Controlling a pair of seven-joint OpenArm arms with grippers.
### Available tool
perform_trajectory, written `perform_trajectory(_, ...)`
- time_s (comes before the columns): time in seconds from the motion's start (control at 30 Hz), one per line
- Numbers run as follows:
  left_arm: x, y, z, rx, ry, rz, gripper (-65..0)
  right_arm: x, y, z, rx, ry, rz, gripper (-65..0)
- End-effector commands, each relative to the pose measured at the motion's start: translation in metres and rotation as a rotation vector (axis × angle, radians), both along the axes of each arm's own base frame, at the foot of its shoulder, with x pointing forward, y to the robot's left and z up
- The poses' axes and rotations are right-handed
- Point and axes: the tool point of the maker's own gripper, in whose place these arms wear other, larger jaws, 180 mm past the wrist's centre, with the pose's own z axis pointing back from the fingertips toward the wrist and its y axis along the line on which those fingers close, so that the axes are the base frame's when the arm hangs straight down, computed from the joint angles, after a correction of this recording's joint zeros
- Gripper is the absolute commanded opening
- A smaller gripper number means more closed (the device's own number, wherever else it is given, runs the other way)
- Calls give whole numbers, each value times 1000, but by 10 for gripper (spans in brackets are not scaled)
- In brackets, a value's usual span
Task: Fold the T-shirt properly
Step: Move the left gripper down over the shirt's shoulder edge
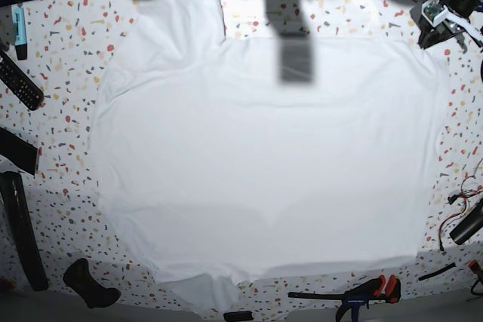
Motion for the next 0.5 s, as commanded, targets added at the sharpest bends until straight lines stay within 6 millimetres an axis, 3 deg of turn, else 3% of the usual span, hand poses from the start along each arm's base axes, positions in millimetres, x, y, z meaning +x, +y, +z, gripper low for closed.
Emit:
perform_trajectory(0.0, 2, 3, 7, 0, -17, -9, -650, -1, 3, 8, 25, -21, 9, -650)
perform_trajectory(0.2, 2, 2, 7, 0, -17, -9, -650, 5, -1, 21, 102, -89, -50, -650)
perform_trajectory(0.47, 2, 2, 7, 0, -18, -9, -650, 5, -1, 21, 103, -90, -50, -650)
